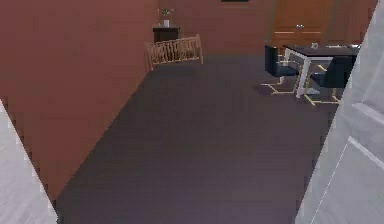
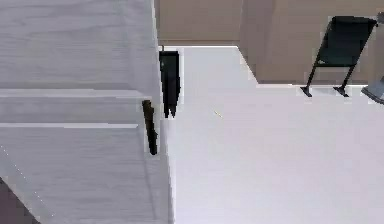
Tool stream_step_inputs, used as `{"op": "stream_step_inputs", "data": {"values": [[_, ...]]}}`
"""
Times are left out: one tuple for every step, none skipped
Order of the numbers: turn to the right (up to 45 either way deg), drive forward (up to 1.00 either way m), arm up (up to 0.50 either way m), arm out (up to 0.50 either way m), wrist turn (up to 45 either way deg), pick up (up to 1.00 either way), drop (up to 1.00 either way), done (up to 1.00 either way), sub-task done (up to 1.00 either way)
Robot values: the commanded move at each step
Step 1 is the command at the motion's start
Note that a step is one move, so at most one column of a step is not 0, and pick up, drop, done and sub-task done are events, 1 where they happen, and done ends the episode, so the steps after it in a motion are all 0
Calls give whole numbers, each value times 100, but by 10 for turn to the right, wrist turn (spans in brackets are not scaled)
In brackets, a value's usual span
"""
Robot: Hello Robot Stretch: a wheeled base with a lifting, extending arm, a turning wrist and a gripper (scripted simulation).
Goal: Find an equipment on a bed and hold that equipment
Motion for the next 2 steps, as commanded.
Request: {"op": "stream_step_inputs", "data": {"values": [[0, 100, 0, 0, 0, 0, 0, 0, 0], [0, 20, 0, 0, 0, 0, 0, 0, 0]]}}
